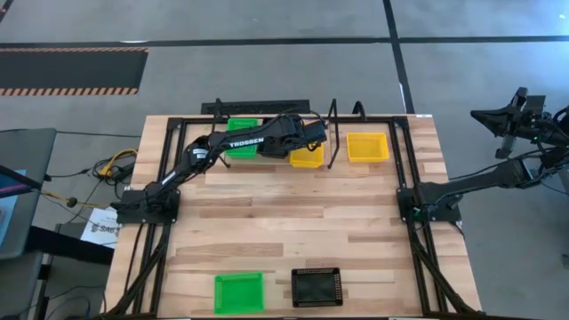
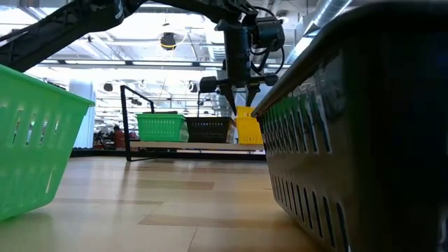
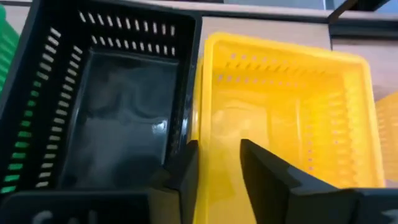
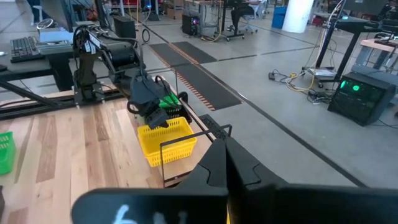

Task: Stack baskets on shelf by color
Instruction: Stack the bottom yellow basket on top of the yellow basket on the shelf, then stack the yellow basket on top of the yellow basket on the shelf

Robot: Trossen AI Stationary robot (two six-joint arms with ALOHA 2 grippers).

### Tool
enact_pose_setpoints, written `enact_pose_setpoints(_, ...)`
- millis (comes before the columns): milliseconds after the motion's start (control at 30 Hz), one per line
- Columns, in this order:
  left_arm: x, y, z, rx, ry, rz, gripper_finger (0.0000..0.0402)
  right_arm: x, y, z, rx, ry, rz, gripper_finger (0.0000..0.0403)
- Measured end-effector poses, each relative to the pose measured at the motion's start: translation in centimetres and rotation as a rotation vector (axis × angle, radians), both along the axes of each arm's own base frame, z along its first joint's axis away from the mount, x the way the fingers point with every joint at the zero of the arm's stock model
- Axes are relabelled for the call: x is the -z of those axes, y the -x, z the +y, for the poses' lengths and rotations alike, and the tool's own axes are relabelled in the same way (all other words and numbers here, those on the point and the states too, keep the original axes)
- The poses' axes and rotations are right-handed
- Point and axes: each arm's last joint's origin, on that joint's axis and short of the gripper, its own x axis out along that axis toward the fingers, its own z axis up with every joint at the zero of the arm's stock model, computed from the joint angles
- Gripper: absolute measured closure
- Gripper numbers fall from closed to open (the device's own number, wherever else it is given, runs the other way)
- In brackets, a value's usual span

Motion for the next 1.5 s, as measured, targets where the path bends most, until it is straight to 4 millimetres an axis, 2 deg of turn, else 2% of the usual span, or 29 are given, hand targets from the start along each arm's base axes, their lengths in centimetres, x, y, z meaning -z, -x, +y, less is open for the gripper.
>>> enact_pose_setpoints(233,-0.3,-0.4,1.7,0.013,-0.037,-0.066,0.0256,0.0,0.0,0.0,0.0,-0.001,0.0,0.0399)
enact_pose_setpoints(500,-0.5,-0.5,2.9,0.009,-0.044,-0.116,0.0261,0.0,0.0,0.0,0.004,-0.017,-0.009,0.0399)
enact_pose_setpoints(633,-0.7,-0.8,3.0,0.082,-0.03,-0.133,0.0286,0.0,0.0,0.0,0.003,-0.017,-0.01,0.0399)
enact_pose_setpoints(767,-0.8,-1.2,2.2,0.148,-0.051,-0.103,0.0355,0.0,0.0,0.0,0.004,-0.017,-0.01,0.0398)
enact_pose_setpoints(833,-1.1,-1.3,1.4,0.172,-0.085,-0.084,0.0388,0.0,0.0,0.0,0.004,-0.018,-0.01,0.0397)
enact_pose_setpoints(1067,-5.6,-0.6,-2.7,0.23,-0.194,-0.085,0.04,0.0,-0.1,0.0,0.01,-0.062,-0.033,0.0383)
enact_pose_setpoints(1267,-10.5,1.4,-9.1,0.284,-0.327,-0.12,0.0401,0.0,-0.2,0.0,-0.048,-0.075,-0.028,0.0375)
enact_pose_setpoints(1400,-12.1,2.8,-13.5,0.299,-0.434,-0.097,0.0401,0.1,-0.6,0.1,-0.269,-0.139,-0.021,0.0386)
enact_pose_setpoints(1500,-13.2,4.4,-16.2,0.284,-0.497,-0.091,0.0401,-0.1,-2.1,0.3,-0.344,-0.2,-0.027,0.0398)
